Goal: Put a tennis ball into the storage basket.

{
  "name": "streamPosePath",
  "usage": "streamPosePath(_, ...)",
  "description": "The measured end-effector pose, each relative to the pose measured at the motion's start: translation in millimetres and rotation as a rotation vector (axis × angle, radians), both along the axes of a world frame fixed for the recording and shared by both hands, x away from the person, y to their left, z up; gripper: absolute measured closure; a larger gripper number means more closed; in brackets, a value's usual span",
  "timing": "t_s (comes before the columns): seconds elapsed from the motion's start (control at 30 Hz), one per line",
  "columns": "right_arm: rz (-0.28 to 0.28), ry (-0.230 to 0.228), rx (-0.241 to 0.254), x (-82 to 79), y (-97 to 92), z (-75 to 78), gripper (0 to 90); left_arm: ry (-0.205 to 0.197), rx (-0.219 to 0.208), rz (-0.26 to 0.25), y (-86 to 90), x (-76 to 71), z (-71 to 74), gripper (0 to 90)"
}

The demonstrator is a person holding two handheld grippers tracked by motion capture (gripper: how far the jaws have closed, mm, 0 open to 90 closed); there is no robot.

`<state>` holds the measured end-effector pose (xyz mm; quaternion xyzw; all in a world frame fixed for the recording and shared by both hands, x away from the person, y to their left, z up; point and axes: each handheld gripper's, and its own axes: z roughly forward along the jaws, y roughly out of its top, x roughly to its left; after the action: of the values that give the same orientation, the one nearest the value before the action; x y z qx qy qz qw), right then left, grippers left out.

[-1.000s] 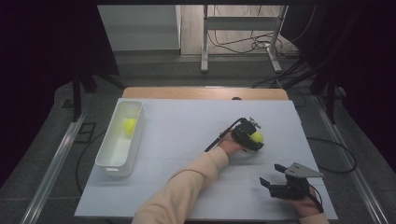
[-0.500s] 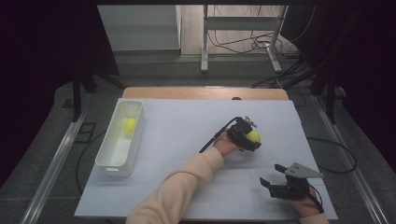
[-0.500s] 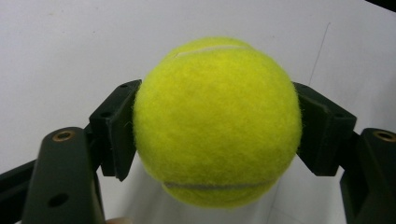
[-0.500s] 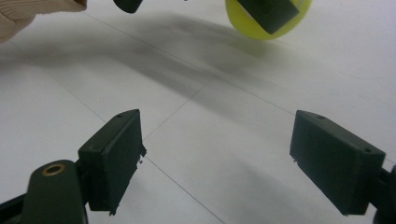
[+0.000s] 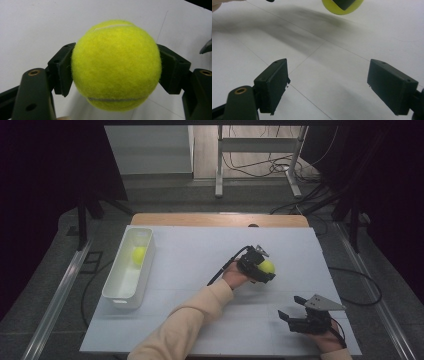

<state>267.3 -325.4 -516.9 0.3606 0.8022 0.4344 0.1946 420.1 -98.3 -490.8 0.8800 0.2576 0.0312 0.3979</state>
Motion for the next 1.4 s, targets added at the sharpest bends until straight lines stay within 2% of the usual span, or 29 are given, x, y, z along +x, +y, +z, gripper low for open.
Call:
streamPosePath(0.17,0.0,0.0,-0.001,0.0,0.0,-0.1,17.7,0.002,-0.025,0.005,6.8,-5.0,1.7,25.9)
streamPosePath(0.5,-0.002,0.0,-0.003,-0.2,0.3,0.0,17.7,-0.01,-0.047,-0.007,17.3,-13.2,6.1,25.9)
streamPosePath(1.4,-0.003,0.0,-0.008,-0.4,0.8,0.1,17.7,-0.021,-0.062,-0.001,47.6,-31.2,12.8,25.9)
